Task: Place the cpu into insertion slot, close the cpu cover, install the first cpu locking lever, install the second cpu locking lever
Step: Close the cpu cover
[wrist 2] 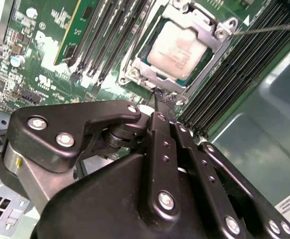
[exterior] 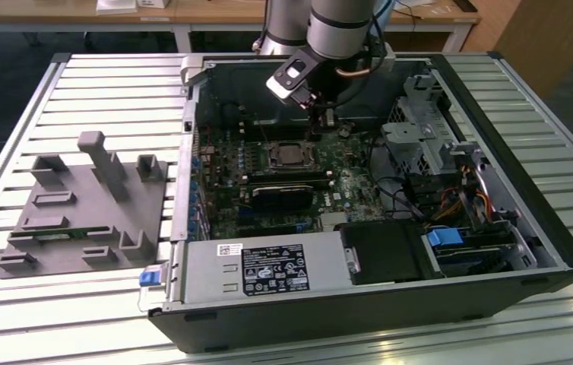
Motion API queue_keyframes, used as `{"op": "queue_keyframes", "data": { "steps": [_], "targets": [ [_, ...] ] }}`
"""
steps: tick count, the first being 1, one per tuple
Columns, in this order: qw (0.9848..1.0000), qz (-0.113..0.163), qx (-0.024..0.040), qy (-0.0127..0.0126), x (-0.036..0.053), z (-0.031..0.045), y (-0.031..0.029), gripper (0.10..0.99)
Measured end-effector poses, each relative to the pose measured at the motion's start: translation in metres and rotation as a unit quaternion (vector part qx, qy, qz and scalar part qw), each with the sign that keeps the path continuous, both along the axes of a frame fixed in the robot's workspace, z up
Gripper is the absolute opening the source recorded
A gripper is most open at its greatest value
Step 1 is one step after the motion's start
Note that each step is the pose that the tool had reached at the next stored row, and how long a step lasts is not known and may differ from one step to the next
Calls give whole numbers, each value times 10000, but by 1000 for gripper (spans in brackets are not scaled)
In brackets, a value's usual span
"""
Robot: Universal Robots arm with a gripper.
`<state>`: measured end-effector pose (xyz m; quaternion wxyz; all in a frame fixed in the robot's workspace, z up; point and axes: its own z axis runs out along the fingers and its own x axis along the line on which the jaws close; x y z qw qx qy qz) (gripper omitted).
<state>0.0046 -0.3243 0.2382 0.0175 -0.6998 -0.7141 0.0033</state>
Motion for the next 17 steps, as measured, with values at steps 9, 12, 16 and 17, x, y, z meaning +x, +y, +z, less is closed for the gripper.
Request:
{"op": "queue_keyframes", "data": {
  "steps": [9, 12, 16, 17],
  "targets": [
    [10000, 1, 0, -8, -183, -31, -6, 102],
    [10000, 1, 0, -44, -253, -51, -9, 102],
    [9999, 1, 1, -115, -340, -85, -10, 102],
    [9999, 1, 2, -118, -350, -94, -10, 102]
  ]
}}
